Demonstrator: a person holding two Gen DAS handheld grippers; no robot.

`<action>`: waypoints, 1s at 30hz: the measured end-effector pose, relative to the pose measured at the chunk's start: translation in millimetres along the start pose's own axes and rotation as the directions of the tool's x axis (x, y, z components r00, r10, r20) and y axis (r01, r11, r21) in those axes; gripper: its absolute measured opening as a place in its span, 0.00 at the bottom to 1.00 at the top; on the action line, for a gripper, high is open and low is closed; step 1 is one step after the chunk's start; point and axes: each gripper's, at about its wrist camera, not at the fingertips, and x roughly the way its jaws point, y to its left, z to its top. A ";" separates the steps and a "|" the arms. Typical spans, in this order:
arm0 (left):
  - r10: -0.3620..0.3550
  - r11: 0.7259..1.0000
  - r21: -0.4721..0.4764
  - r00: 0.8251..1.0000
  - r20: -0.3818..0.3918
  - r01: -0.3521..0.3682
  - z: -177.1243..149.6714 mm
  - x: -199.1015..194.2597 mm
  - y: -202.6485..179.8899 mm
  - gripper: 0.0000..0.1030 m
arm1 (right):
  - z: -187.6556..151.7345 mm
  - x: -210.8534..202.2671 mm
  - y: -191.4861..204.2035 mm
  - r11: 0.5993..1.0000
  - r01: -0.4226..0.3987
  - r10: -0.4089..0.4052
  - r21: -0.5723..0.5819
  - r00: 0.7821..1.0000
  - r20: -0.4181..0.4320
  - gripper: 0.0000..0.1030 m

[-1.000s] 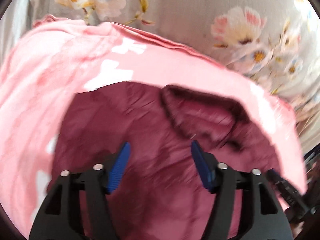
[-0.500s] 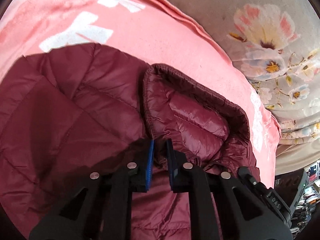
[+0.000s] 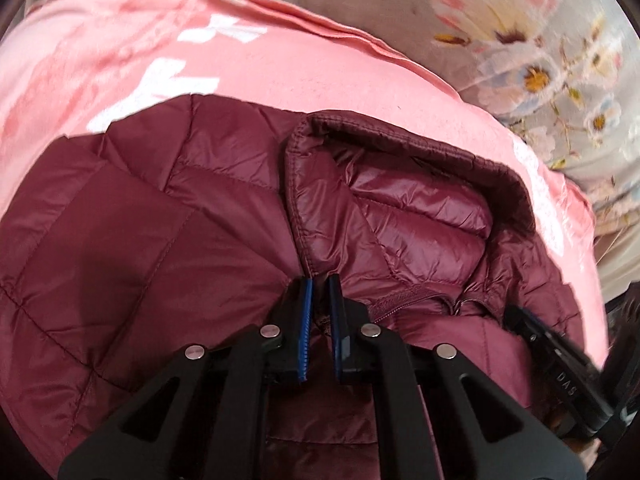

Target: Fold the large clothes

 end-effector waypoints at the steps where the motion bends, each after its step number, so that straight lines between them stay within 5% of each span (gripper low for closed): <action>1: 0.008 1.000 0.013 1.000 0.009 -0.008 -0.8 0.4 -2.2 0.08 | -0.1 0.6 -0.7 1.000 0.002 -0.002 0.000 1.000 0.002 0.08; 7: 0.018 0.999 0.042 0.999 0.047 -0.020 -3.7 -0.3 -3.9 0.10 | 1.8 -0.4 -9.0 0.998 -0.051 0.051 0.035 0.999 -0.012 0.08; 12: 0.023 0.998 0.054 0.999 0.034 -0.024 5.4 -27.5 7.7 0.13 | 7.2 -36.4 -29.9 0.996 -0.055 0.055 0.075 0.998 -0.002 0.19; 18: 0.033 0.999 -0.003 0.995 0.093 -0.033 74.3 -61.0 4.3 0.14 | 68.4 -63.2 -38.3 0.988 -0.090 0.079 0.128 0.993 0.094 0.22; 24: -0.003 0.997 -0.081 0.995 0.099 0.011 137.9 -38.9 -23.8 0.23 | 125.3 -29.9 -36.0 0.975 -0.106 0.077 0.196 0.986 0.149 0.21; 30: 0.033 0.990 -0.137 0.999 -0.024 -0.036 129.6 18.9 -16.0 0.22 | 126.1 22.5 -37.5 0.975 -0.068 0.057 0.210 0.997 0.060 0.21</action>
